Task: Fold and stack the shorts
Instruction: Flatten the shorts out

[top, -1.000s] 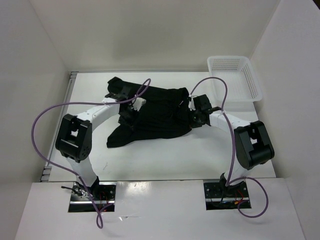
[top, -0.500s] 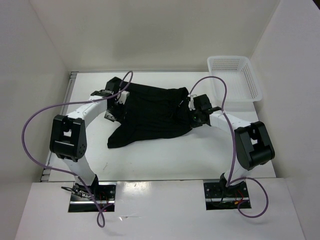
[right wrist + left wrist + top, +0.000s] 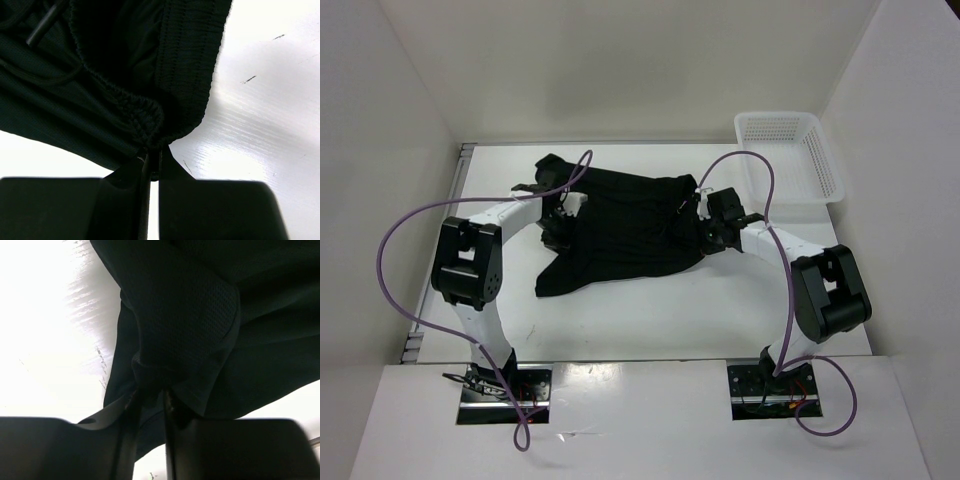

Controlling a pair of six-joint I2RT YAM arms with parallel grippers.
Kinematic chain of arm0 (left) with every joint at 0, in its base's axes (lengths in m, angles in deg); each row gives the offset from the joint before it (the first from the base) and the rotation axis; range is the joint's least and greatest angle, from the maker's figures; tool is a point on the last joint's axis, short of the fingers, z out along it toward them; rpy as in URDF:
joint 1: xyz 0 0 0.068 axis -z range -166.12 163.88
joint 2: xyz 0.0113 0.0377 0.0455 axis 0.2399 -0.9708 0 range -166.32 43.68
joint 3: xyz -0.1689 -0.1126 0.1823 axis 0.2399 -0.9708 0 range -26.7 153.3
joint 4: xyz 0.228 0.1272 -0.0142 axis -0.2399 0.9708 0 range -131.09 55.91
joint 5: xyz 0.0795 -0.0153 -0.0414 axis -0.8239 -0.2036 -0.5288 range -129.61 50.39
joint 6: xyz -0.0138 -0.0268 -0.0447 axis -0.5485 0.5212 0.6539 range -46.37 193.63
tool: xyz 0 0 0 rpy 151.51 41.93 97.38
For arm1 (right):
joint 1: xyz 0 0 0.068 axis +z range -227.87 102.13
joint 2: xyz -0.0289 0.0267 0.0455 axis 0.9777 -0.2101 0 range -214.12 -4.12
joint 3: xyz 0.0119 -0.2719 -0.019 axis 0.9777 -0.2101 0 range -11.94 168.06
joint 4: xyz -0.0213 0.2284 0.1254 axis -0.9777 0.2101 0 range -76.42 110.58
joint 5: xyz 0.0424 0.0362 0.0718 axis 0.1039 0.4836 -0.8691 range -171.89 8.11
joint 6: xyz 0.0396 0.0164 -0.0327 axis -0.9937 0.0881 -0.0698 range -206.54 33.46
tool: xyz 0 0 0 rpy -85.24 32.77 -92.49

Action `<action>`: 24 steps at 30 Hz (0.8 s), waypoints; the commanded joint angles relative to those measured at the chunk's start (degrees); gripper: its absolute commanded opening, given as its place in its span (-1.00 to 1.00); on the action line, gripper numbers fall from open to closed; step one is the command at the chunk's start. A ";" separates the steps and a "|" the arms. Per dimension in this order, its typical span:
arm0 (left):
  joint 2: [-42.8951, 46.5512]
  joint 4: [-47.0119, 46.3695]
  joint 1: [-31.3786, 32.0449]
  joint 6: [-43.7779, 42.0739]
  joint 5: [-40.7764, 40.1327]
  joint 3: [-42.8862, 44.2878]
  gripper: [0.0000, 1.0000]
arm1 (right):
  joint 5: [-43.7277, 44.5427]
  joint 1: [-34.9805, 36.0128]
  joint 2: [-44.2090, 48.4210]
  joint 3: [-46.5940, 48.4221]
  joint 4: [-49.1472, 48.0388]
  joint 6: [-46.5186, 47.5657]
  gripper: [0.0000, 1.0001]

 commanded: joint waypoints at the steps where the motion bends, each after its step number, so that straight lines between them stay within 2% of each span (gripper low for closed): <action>1: 1.16 -0.04 0.03 -0.25 -0.41 1.33 -0.43 | 0.26 -0.26 2.41 -0.45 -1.96 1.01 -1.00; 4: 2.30 -0.66 0.03 -0.25 -2.43 1.33 -0.47 | 0.26 -0.26 2.41 -0.45 -1.96 1.01 -1.00; 5: 2.91 -1.18 0.03 -0.25 -3.22 1.33 -0.25 | 0.26 -0.26 2.41 -0.45 -1.96 1.01 -1.00; 6: 2.91 -1.18 0.03 -0.25 -3.23 1.33 -0.17 | 0.26 -0.26 2.41 -0.45 -1.96 1.01 -1.00; 12: 3.44 -1.71 0.03 -0.25 -4.28 1.94 -0.12 | -0.26 -0.26 2.41 -0.45 -1.96 1.01 -1.00; 16: 3.44 -1.71 0.03 -0.25 -4.80 1.94 -0.30 | -0.26 -0.26 2.41 -0.45 -1.96 1.01 -1.00; 20: 3.44 -1.71 0.03 -0.25 -4.81 1.94 -0.62 | -0.26 -0.26 2.41 -0.45 -1.96 1.01 -1.00; 23: 3.44 -1.71 0.03 -0.25 -4.28 1.42 -0.79 | -0.26 -0.26 2.41 -0.45 -1.96 1.01 -1.00; 24: 3.44 -1.71 0.03 -0.25 -4.28 1.42 -0.94 | -0.26 -0.26 2.41 -0.45 -1.96 1.01 -1.00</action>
